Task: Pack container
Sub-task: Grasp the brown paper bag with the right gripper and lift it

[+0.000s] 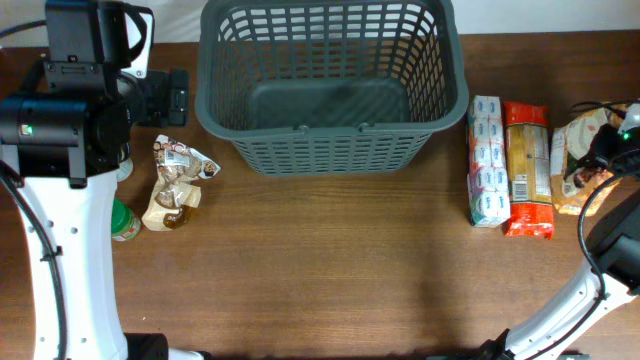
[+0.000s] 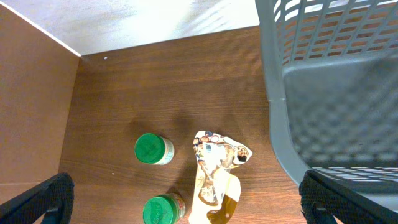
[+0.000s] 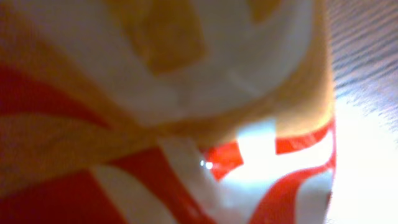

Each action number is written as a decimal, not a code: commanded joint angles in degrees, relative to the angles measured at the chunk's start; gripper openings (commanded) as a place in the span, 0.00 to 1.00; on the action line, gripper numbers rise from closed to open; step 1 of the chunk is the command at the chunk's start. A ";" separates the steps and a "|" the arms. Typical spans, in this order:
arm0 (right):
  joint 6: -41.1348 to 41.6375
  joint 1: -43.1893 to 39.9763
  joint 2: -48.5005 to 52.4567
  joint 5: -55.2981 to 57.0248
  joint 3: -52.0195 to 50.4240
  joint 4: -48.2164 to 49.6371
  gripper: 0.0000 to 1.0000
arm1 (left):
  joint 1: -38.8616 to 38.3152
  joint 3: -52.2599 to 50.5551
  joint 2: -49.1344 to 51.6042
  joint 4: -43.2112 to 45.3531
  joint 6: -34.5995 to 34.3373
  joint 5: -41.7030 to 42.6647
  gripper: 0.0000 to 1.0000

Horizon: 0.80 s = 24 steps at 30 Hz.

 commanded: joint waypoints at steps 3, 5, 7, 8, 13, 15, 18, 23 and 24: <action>7.30 1.25 1.68 -2.49 -3.76 -3.10 0.04 | 0.20 -0.07 0.02 -0.04 -0.52 -0.39 0.99; 7.69 1.27 -1.05 -2.47 -2.75 -3.04 0.04 | 0.20 -0.07 0.02 -0.04 -0.52 -0.39 0.99; 7.93 1.27 -4.13 -2.47 -1.01 -3.13 0.04 | 0.20 -0.07 0.02 -0.04 -0.52 -0.39 0.99; 7.93 1.27 -6.40 -2.47 0.33 -2.93 0.04 | 0.20 -0.07 0.04 -0.04 -0.52 -0.39 0.99; 8.11 2.27 -19.65 -2.51 8.61 -2.58 0.04 | 0.20 -0.07 0.02 -0.02 -0.52 -0.39 0.99; 8.11 3.23 -24.59 -3.32 12.13 -2.95 0.04 | 0.20 -0.07 0.02 -0.04 -0.52 -0.39 0.99; 8.07 5.79 -31.19 -6.16 16.52 -3.89 0.04 | 0.20 -0.07 0.02 -0.04 -0.52 -0.39 0.99; 5.16 15.02 -40.19 -6.88 19.69 -3.23 0.04 | 0.20 -0.07 0.02 -0.04 -0.52 -0.39 0.99; 3.28 17.49 -41.59 -7.08 19.71 -2.91 0.04 | 0.20 -0.07 0.02 -0.04 -0.52 -0.39 0.99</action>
